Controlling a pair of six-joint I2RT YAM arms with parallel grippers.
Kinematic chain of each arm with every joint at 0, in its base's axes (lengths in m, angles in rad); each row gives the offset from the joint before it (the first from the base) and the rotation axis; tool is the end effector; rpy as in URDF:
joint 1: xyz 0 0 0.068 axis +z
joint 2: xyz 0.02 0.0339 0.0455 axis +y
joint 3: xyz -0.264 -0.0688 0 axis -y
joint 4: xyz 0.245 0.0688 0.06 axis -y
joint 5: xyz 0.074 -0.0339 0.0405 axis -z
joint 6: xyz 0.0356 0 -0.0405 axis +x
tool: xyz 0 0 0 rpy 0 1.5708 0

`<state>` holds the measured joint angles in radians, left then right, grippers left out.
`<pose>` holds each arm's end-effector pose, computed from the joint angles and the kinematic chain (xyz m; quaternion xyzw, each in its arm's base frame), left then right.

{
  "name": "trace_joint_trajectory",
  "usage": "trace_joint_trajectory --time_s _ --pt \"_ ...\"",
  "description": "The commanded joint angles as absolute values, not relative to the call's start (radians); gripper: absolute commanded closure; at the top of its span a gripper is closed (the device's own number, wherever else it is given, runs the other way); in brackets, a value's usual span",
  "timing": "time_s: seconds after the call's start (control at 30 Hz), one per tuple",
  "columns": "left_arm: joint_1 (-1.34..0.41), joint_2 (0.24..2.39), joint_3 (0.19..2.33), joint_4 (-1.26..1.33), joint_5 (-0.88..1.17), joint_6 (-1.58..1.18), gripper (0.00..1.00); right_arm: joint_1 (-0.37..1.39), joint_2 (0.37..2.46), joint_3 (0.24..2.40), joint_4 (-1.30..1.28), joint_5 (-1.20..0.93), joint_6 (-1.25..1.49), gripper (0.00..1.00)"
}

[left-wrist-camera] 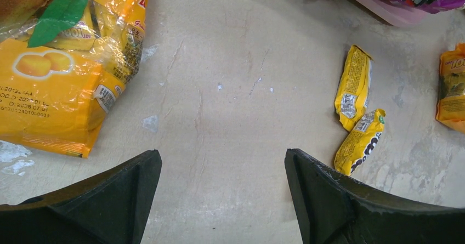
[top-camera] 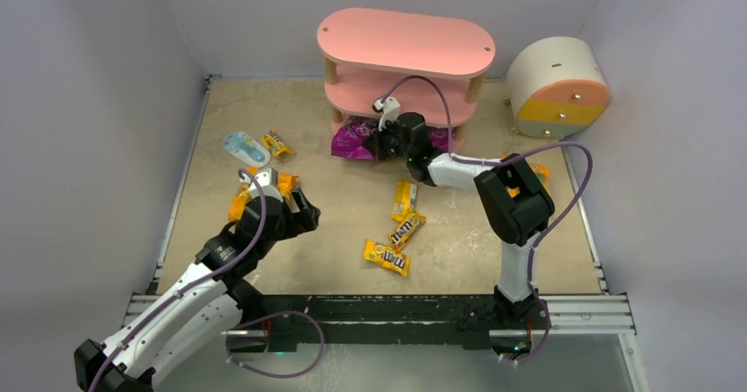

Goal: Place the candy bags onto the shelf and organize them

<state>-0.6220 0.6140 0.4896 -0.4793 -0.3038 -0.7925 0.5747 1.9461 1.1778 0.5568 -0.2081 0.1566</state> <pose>0.1230 -0.0750 0.2334 -0.1446 0.8660 -0.1968 0.4364 0.3662 0.2459 0.2092 -0.2244 0.7432 0.2990 0.5549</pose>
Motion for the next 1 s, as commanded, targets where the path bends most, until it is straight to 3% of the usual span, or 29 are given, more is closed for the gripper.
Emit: trace_joint_trajectory --time_s 0.0,0.07,0.43,0.63,0.73,0.87,0.97 --pt "-0.619 0.61 0.522 -0.458 -0.32 -0.779 0.12 0.557 1.925 1.157 0.607 -0.148 0.182 1.0" --pt "-0.618 0.615 0.524 -0.457 -0.315 -0.779 0.12 0.553 1.917 1.134 0.597 -0.086 0.21 0.99" --pt "-0.618 0.62 0.523 -0.441 -0.292 -0.785 0.12 0.552 1.843 0.997 0.621 0.234 0.364 0.75" --pt "-0.619 0.624 0.523 -0.438 -0.281 -0.786 0.12 0.554 1.806 0.992 0.625 0.136 0.335 0.45" --pt "-0.619 0.623 0.523 -0.436 -0.279 -0.788 0.12 0.572 1.774 0.989 0.59 0.114 0.303 0.36" --pt "-0.618 0.621 0.524 -0.439 -0.28 -0.788 0.12 0.647 1.71 0.967 0.512 0.243 0.212 0.21" --pt "-0.618 0.62 0.528 -0.447 -0.287 -0.786 0.12 0.728 1.667 0.948 0.41 0.322 0.146 0.16"
